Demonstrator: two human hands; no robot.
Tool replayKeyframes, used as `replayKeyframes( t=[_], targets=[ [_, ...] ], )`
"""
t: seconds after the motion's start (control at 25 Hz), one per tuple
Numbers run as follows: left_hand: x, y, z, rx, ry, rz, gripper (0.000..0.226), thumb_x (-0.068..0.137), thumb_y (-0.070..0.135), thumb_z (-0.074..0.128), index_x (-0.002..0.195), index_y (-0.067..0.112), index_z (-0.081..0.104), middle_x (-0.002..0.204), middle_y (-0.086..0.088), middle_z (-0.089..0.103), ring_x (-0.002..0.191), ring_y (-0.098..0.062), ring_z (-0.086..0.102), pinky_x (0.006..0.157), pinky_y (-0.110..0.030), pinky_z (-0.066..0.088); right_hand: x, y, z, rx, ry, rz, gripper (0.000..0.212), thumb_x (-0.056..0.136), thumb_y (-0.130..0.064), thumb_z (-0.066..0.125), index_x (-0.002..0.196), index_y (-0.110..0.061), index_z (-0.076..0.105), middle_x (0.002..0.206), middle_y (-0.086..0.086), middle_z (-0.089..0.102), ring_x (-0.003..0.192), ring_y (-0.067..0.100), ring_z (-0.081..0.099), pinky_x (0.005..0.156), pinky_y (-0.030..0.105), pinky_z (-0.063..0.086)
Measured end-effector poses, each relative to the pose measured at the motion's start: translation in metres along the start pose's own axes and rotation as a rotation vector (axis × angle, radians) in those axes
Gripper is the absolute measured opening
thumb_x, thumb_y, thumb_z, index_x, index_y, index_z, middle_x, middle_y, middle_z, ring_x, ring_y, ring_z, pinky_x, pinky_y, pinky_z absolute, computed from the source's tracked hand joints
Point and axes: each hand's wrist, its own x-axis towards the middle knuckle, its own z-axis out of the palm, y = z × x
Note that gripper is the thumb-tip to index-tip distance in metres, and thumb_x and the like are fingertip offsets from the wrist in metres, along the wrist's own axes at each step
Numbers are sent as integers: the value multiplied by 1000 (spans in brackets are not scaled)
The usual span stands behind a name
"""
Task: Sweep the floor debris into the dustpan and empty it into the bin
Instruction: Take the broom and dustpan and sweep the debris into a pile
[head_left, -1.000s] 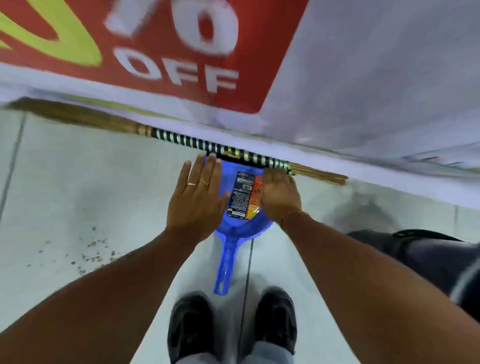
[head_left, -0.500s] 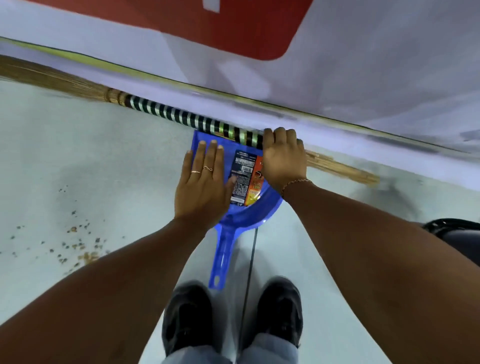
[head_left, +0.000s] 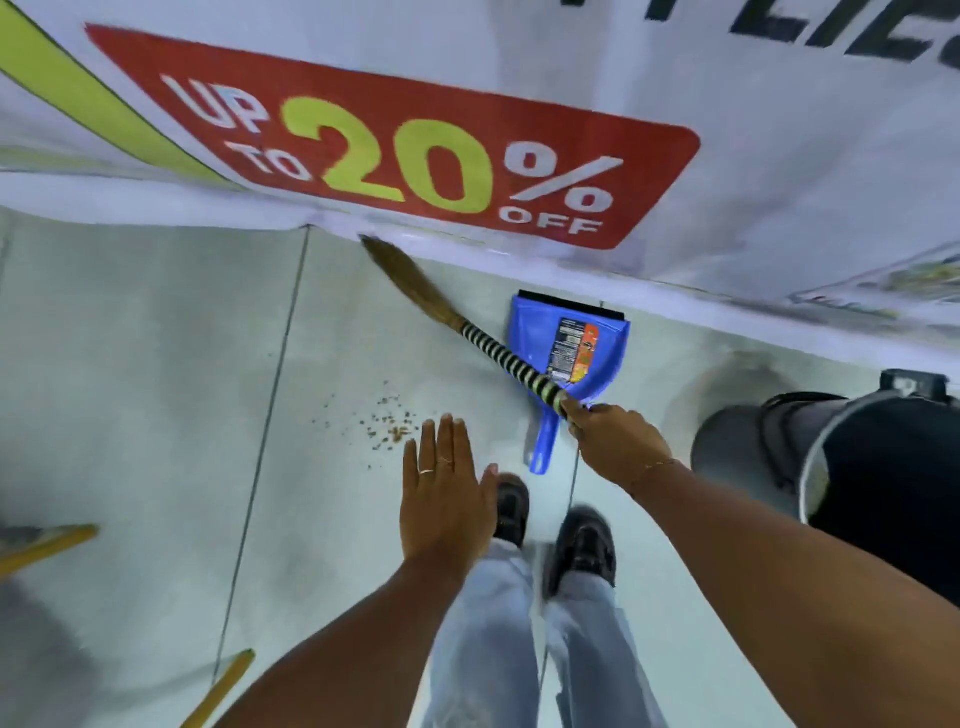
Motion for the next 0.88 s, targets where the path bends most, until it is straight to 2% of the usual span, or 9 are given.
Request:
replayKeyframes(
  t=[0.12, 0.36, 0.44, 0.52, 0.6, 0.68, 0.8, 0.88],
  targets=[
    [-24, -25, -9, -5, 7, -22, 62, 94, 35, 44, 142, -1, 30, 149, -20, 35, 141, -34, 27, 118, -47, 16, -32, -33, 17, -13, -61, 15, 47, 96, -20, 36, 141, -33, 28, 115, 16, 61, 100, 38, 59, 81, 43, 50],
    [-89, -50, -2, 19, 65, -29, 62, 94, 37, 42, 141, -2, 32, 147, -21, 40, 140, -34, 30, 117, -47, 22, -107, -77, 79, -1, -135, 6, 46, 95, -13, 35, 138, -29, 33, 115, 15, 60, 102, 37, 57, 78, 40, 48],
    [-117, -53, 0, 15, 61, -25, 63, 95, 39, 38, 142, -2, 28, 149, -21, 37, 141, -34, 27, 118, -47, 19, -142, -86, 95, 20, -115, -3, 46, 96, -14, 36, 139, -29, 32, 114, 15, 60, 99, 37, 59, 75, 39, 48],
    [-149, -58, -5, 18, 46, -23, 63, 96, 40, 34, 144, -1, 24, 151, -19, 33, 143, -33, 23, 119, -46, 15, -183, -92, 104, 88, -9, 1, 47, 97, -18, 37, 142, -32, 29, 113, 15, 60, 93, 39, 60, 75, 41, 50],
    [-177, -63, -15, 27, 59, -14, 63, 96, 40, 32, 144, 0, 23, 152, -19, 32, 143, -33, 22, 119, -46, 15, -220, -99, 107, 187, 105, 79, 47, 99, -22, 35, 143, -35, 27, 111, 16, 58, 89, 40, 59, 75, 43, 51],
    [-194, -69, -24, 42, 67, 2, 64, 96, 41, 31, 144, 0, 22, 152, -19, 32, 143, -33, 22, 119, -46, 15, -239, -109, 109, 295, 125, 228, 45, 99, -25, 32, 143, -34, 26, 112, 17, 55, 93, 40, 58, 79, 43, 49],
    [-204, -81, -24, 30, 64, 4, 64, 96, 42, 30, 145, 0, 21, 153, -18, 29, 144, -33, 19, 119, -47, 14, -238, -123, 120, 402, 2, 458, 41, 99, -24, 31, 139, -20, 34, 120, 18, 55, 106, 39, 56, 87, 42, 48],
    [-211, -90, -16, 25, 43, 2, 65, 96, 43, 29, 145, 1, 19, 154, -18, 27, 145, -32, 17, 119, -46, 12, -235, -139, 132, 444, -92, 513, 38, 98, -21, 32, 133, -12, 43, 124, 17, 55, 110, 37, 55, 92, 42, 49]
  ],
)
